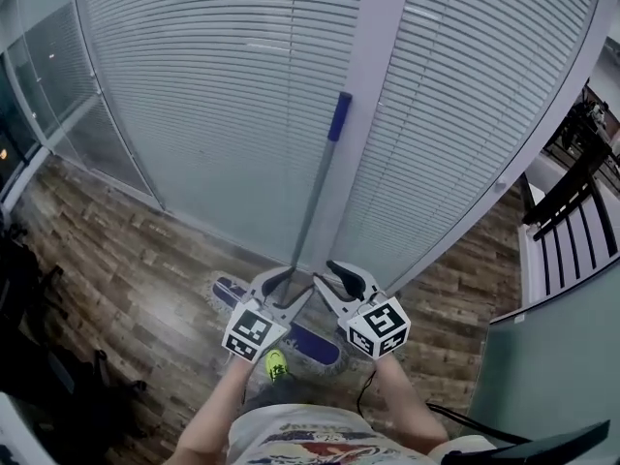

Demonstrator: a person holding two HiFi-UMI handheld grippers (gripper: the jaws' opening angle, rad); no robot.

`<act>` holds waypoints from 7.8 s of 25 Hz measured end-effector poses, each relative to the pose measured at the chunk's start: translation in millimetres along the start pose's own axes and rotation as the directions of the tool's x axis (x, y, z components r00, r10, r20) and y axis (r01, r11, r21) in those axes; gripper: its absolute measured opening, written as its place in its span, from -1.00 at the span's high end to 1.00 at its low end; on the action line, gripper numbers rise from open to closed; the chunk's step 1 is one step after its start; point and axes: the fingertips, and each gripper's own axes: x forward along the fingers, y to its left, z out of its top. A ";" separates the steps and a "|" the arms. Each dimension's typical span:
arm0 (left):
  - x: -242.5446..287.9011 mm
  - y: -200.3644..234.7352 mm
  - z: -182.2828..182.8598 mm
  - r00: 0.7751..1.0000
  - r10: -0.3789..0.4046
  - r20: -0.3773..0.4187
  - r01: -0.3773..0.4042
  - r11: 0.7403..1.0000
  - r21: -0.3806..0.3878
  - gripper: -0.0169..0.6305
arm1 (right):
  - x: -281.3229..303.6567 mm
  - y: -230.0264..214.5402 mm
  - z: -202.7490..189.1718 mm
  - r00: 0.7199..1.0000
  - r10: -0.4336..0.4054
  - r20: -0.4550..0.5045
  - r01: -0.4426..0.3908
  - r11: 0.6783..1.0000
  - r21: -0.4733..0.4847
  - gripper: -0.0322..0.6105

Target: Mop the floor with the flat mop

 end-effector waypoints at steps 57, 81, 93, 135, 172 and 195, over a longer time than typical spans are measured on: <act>202.5 188.8 2.1 0.991 -0.133 0.002 0.133 0.990 0.039 0.56 | 192.8 -198.6 129.3 0.979 -0.148 0.142 0.158 0.986 -0.062 0.36; -10.0 -11.5 34.9 0.946 -0.300 0.122 0.284 0.949 0.135 0.59 | 15.9 60.2 103.7 0.979 0.111 0.170 -0.097 0.991 -0.088 0.49; -123.2 -196.3 -22.7 0.972 -0.235 0.022 0.228 0.957 0.178 0.60 | -150.5 220.6 27.3 0.962 0.192 0.194 -0.172 0.978 -0.116 0.49; -433.5 -496.5 -182.5 0.981 -0.137 -0.135 0.131 0.990 -0.052 0.44 | -381.2 622.0 -156.9 0.926 0.376 -0.018 -0.377 0.924 -0.066 0.34; -522.6 -810.3 -174.6 0.988 -0.027 -0.149 0.012 0.995 -0.104 0.36 | -688.5 751.4 -199.6 0.805 0.592 0.044 -0.580 0.800 -0.157 0.31; -492.4 -496.7 -193.6 0.991 -0.083 -0.106 0.073 0.993 -0.095 0.39 | -375.4 686.4 -162.5 0.829 0.558 0.024 -0.548 0.821 -0.164 0.31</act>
